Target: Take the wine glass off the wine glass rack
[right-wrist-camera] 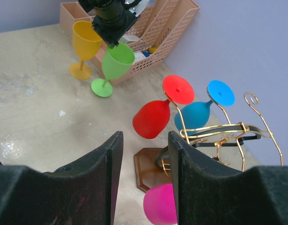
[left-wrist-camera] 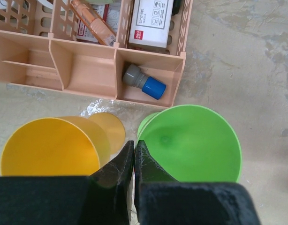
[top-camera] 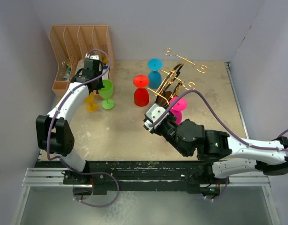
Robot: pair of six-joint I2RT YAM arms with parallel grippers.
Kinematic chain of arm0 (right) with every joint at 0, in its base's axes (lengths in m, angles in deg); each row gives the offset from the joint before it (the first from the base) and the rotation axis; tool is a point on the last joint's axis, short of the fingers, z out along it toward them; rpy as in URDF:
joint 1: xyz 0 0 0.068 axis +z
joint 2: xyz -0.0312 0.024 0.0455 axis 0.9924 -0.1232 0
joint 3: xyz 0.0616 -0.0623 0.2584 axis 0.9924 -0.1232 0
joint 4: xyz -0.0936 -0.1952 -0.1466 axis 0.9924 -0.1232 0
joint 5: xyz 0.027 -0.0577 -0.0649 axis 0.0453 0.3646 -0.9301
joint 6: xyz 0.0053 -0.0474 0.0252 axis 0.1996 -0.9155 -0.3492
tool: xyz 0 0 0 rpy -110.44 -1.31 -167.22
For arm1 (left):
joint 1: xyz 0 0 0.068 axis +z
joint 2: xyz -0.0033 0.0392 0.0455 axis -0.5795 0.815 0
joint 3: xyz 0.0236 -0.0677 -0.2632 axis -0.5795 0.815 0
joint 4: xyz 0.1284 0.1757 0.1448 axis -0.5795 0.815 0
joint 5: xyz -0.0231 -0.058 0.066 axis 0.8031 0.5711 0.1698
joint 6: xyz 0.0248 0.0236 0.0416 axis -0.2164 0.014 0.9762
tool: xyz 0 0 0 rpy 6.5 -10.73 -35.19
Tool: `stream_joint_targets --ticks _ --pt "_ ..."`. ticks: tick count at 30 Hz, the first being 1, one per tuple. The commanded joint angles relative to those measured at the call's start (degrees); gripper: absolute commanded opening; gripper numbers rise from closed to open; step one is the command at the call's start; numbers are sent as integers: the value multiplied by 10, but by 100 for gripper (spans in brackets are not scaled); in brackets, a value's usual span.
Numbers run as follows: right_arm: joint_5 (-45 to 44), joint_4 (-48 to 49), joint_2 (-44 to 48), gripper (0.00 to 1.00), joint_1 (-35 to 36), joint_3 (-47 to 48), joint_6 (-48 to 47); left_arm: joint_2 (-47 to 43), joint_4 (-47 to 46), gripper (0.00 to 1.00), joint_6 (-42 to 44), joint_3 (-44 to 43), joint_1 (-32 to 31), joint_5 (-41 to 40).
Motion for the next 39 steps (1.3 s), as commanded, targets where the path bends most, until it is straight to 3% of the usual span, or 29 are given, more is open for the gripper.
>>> stream_joint_targets --ticks 1,15,28,32,39 --pt "-5 26 10 46 -2 3 4 11 -26 9 1 -6 -2 -13" --pt "0 28 13 46 -4 -1 6 0 -6 44 -3 -10 -2 -24" --pt "15 20 9 47 -18 1 21 -131 0 58 -17 -20 -2 -18" --pt "33 19 5 47 -34 1 34 -211 -33 58 -32 -1 -2 60" --pt "111 -31 -6 47 -152 52 118 -378 -137 56 -88 141 -1 318"
